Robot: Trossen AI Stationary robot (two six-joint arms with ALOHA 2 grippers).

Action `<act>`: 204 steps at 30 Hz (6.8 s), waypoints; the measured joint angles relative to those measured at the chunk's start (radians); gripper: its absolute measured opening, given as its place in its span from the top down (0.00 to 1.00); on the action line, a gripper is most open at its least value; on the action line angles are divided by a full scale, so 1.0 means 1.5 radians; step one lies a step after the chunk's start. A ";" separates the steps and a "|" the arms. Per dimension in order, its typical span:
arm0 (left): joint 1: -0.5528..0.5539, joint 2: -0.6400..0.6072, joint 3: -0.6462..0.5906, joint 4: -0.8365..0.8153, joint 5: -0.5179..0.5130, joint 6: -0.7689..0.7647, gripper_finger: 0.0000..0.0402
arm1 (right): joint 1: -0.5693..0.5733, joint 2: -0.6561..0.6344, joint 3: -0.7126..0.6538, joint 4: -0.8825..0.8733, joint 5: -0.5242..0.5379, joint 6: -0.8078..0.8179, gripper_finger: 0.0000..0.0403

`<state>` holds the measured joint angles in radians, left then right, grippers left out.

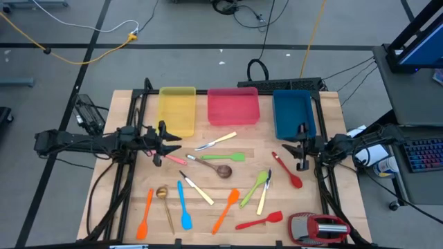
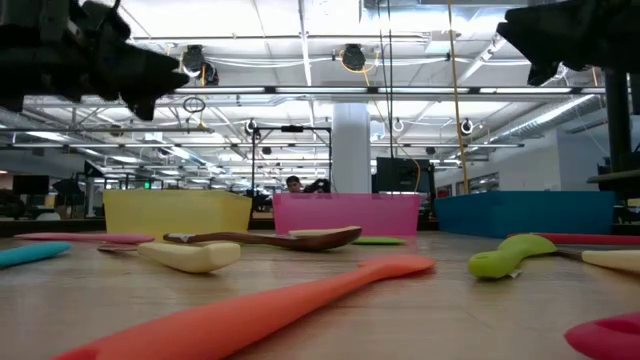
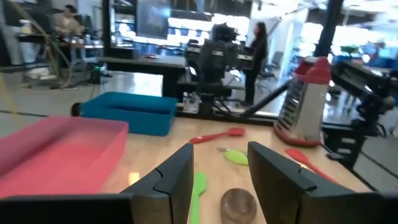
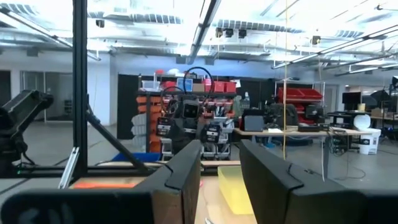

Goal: Pick & Place Kitchen Items
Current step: Put the wooden serving spoon into the yellow bin, then put the gold serving spoon into the yellow bin

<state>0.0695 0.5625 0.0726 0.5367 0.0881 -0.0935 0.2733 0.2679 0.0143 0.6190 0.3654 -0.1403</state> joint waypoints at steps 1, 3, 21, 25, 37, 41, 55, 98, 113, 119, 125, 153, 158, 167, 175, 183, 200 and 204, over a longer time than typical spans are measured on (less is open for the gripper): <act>-0.007 0.022 0.018 -0.004 -0.005 0.009 0.62 | 0.000 0.020 0.000 0.025 0.000 -0.001 0.74; -0.020 0.073 0.059 -0.019 -0.011 0.034 0.62 | 0.000 0.067 0.000 0.075 0.000 -0.001 0.74; -0.052 0.454 0.326 -0.218 -0.013 0.097 0.62 | 0.000 0.417 0.114 0.190 0.001 -0.021 0.67; -0.060 0.518 0.327 -0.185 -0.008 0.098 0.62 | 0.000 0.454 0.120 0.225 -0.001 -0.035 0.63; -0.070 0.665 0.327 -0.107 -0.007 0.092 0.62 | -0.002 0.603 0.145 0.349 -0.001 0.046 0.64; -0.070 0.695 0.327 -0.107 -0.007 0.101 0.62 | -0.020 0.665 0.196 0.329 -0.001 0.055 0.60; -0.071 0.702 0.327 -0.155 -0.012 0.114 0.62 | -0.065 0.751 0.272 0.182 -0.002 0.139 0.45; -0.126 0.567 0.325 -0.185 -0.139 0.084 0.90 | -0.065 0.751 0.272 0.187 -0.003 0.136 0.47; -0.010 0.347 0.326 -0.394 -0.387 -0.007 0.90 | -0.065 0.751 0.272 0.187 -0.002 0.136 0.47; 0.096 0.354 0.326 -0.430 -0.388 -0.024 0.90 | -0.065 0.751 0.272 0.191 -0.001 0.136 0.47; 0.197 0.354 0.326 -0.472 -0.390 -0.074 0.90 | -0.065 0.751 0.272 0.192 -0.001 0.136 0.47; 0.375 0.607 0.327 -0.416 -0.301 -0.150 0.88 | -0.065 0.751 0.272 0.191 -0.003 0.136 0.47; 0.377 0.622 0.327 -0.391 -0.301 -0.120 0.77 | -0.065 0.751 0.272 0.191 -0.003 0.136 0.47; 0.375 0.613 0.327 -0.365 -0.298 -0.091 0.67 | -0.065 0.751 0.272 0.187 -0.003 0.137 0.47; 0.354 0.513 0.327 -0.384 -0.279 -0.101 0.67 | -0.065 0.750 0.272 0.187 -0.003 0.138 0.47; 0.256 0.354 0.327 -0.495 -0.251 -0.223 0.67 | -0.065 0.750 0.272 0.187 -0.002 0.138 0.47; -0.073 0.333 0.364 -0.586 -0.287 -0.497 0.67 | -0.065 0.750 0.272 0.188 -0.002 0.138 0.47; -0.135 0.402 0.452 -0.667 -0.302 -0.513 0.67 | -0.065 0.750 0.272 0.187 -0.001 0.138 0.47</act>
<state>-0.1329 1.1652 0.7501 -0.4632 -0.3644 -0.8626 0.1764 1.3933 0.4217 0.9002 0.3634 0.0669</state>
